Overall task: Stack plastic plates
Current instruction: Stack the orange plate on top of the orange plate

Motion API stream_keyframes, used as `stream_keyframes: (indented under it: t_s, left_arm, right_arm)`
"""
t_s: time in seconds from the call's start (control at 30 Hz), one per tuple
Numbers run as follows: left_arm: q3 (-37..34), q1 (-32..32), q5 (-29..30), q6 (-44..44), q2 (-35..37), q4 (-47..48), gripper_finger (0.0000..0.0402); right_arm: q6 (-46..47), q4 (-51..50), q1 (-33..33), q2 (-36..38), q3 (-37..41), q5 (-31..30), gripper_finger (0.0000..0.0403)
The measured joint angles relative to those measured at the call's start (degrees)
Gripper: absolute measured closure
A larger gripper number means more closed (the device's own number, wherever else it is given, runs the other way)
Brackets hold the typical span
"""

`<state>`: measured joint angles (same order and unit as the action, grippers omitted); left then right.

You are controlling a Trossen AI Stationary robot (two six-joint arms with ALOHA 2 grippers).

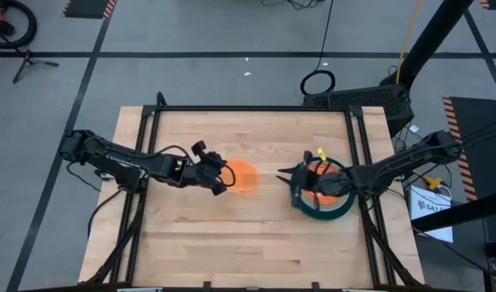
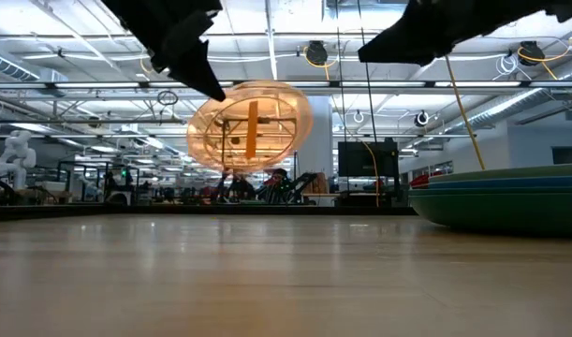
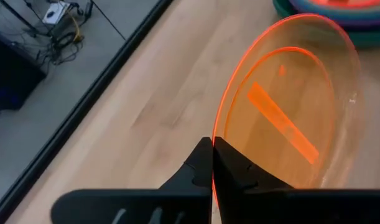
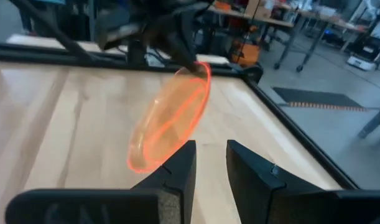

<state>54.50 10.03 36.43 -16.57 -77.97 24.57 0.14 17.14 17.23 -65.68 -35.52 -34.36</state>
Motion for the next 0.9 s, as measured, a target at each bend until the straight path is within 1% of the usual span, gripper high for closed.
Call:
stream_keyframes:
  t_s: [0.1, 0.2, 0.33, 0.4, 0.57, 0.7, 0.73, 0.8, 0.9]
  left_arm:
    - [0.0, -0.03, 0.13, -0.04, 0.0, -1.65, 0.0401]
    - [0.0, 0.0, 0.85, -0.23, 0.0, -2.03, 0.0401]
    - [0.0, 0.27, 1.51, -1.15, 0.0, -2.45, 0.0401]
    - [0.0, 0.66, 2.64, -1.17, 0.0, -2.69, 0.0401]
    - [-0.02, 1.35, 4.66, -1.17, 0.0, -2.79, 0.0401]
    - [-0.02, 1.35, 5.62, -1.22, 0.0, -2.79, 0.0401]
    - [-0.02, 1.35, 5.89, -1.22, 0.0, -2.78, 0.0401]
    - [-0.02, 1.35, 6.12, -1.22, -0.02, -2.79, 0.0401]
    - [-0.02, 1.35, 6.14, -1.24, 0.0, -2.77, 0.0401]
  right_arm:
    - [0.96, -3.05, 0.0, -3.43, -3.26, -0.33, 0.0321]
    - [1.2, -4.08, 0.0, -6.48, -5.62, -0.78, 0.0321]
    - [2.43, -4.09, 0.02, -10.11, -8.58, -6.78, 0.032]
    - [2.39, -4.16, 0.07, -12.07, -9.93, -8.09, 0.0315]
    - [3.34, -4.08, 0.02, -16.76, -13.99, -8.25, 0.028]
    - [3.67, -4.15, -0.01, -20.07, -17.74, -12.2, 0.0243]
    - [3.82, -4.17, -0.1, -20.73, -18.54, -12.34, 0.0236]
    - [4.34, -4.12, -0.43, -22.13, -20.08, -12.33, 0.0226]
    - [6.46, -5.82, -0.99, -23.12, -21.35, -12.92, 0.0224]
